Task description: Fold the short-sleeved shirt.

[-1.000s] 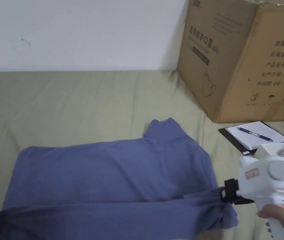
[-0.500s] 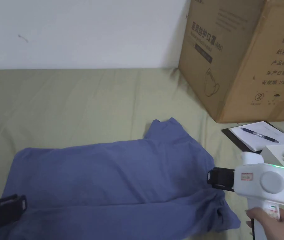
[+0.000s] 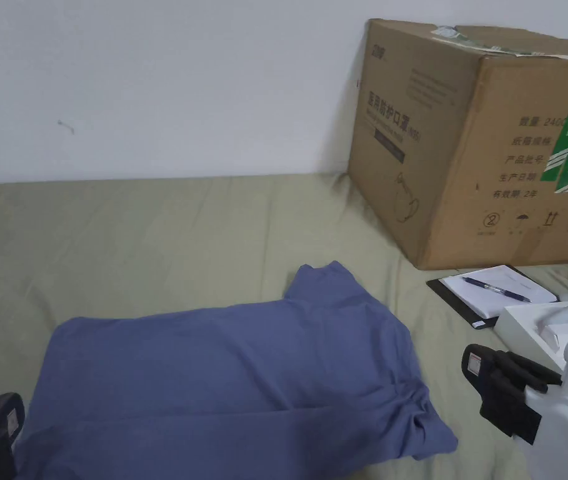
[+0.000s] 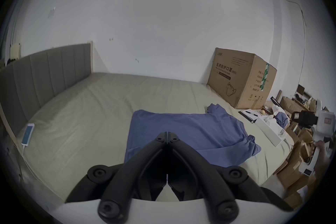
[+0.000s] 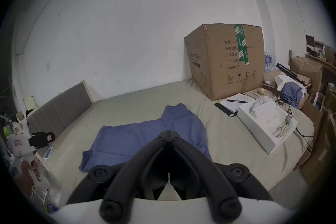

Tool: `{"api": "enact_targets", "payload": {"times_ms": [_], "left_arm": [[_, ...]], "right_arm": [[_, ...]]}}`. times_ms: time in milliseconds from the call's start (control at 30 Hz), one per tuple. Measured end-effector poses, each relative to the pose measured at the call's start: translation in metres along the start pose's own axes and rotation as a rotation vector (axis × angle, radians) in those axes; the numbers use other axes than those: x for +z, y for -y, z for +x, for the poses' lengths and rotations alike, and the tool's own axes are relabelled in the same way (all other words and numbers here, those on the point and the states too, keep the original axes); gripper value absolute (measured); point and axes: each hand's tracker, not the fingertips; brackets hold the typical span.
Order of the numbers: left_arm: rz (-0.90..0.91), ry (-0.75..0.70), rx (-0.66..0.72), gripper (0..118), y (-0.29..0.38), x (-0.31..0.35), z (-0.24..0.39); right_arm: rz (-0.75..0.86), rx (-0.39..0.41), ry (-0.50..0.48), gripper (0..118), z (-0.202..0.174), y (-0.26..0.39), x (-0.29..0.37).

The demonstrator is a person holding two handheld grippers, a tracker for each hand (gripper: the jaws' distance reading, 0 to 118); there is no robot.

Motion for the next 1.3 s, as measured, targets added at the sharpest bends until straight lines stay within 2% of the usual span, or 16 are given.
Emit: {"api": "enact_targets", "payload": {"times_ms": [200,300,400,467,500,533,567,600,700,833,933,1000,1100,1133,1200,1300], "left_arm": [[-0.034,0.021,0.008,0,-0.004,0.012,-0.003],[-0.058,-0.001,0.026,0,0.0,0.007,-0.012],[-0.105,-0.033,0.048,0,0.007,0.0,-0.02],[-0.131,-0.034,0.082,0,0.011,-0.004,-0.026],[-0.142,-0.044,0.089,0,0.014,-0.007,-0.028],[-0.162,-0.059,0.095,0,0.016,-0.01,-0.031],[-0.178,-0.073,0.1,0,0.019,-0.013,-0.033],[-0.188,-0.08,0.105,0,0.021,-0.015,-0.035],[-0.225,-0.093,0.129,0,0.025,-0.023,-0.043],[-0.265,-0.12,0.161,0,0.027,-0.032,-0.052],[-0.286,-0.136,0.185,0,0.03,-0.037,-0.058],[-0.297,-0.143,0.202,0,0.034,-0.04,-0.063],[-0.314,-0.155,0.234,0,0.042,-0.042,-0.069],[-0.319,-0.157,0.251,0,0.044,-0.043,-0.071],[-0.332,-0.156,0.289,0,0.048,-0.044,-0.075],[-0.349,-0.156,0.331,0,0.052,-0.044,-0.082]], "right_arm": [[-0.148,-0.006,0.061,0,0.031,-0.008,-0.022],[-0.461,-0.031,0.118,0,0.069,-0.009,-0.082],[-0.768,-0.168,0.116,0,0.112,0.014,-0.145],[-0.818,-0.259,0.115,0,0.132,0.029,-0.166],[-0.844,-0.279,0.12,12,0.137,0.038,-0.175],[-0.852,-0.307,0.152,47,0.142,0.045,-0.184],[-0.866,-0.321,0.162,103,0.148,0.051,-0.193],[-0.879,-0.325,0.162,116,0.152,0.056,-0.199],[-0.848,-0.372,0.205,105,0.159,0.064,-0.212],[-0.923,-0.372,0.241,106,0.164,0.079,-0.231],[-0.952,-0.282,0.261,103,0.153,0.08,-0.238],[-0.944,-0.217,0.264,61,0.148,0.076,-0.236],[-0.914,-0.113,0.284,35,0.14,0.067,-0.231],[-0.909,-0.17,0.213,7,0.142,0.065,-0.229],[-0.903,-0.255,0.167,3,0.138,0.059,-0.223],[-0.885,-0.262,0.129,3,0.135,0.048,-0.215]]}}
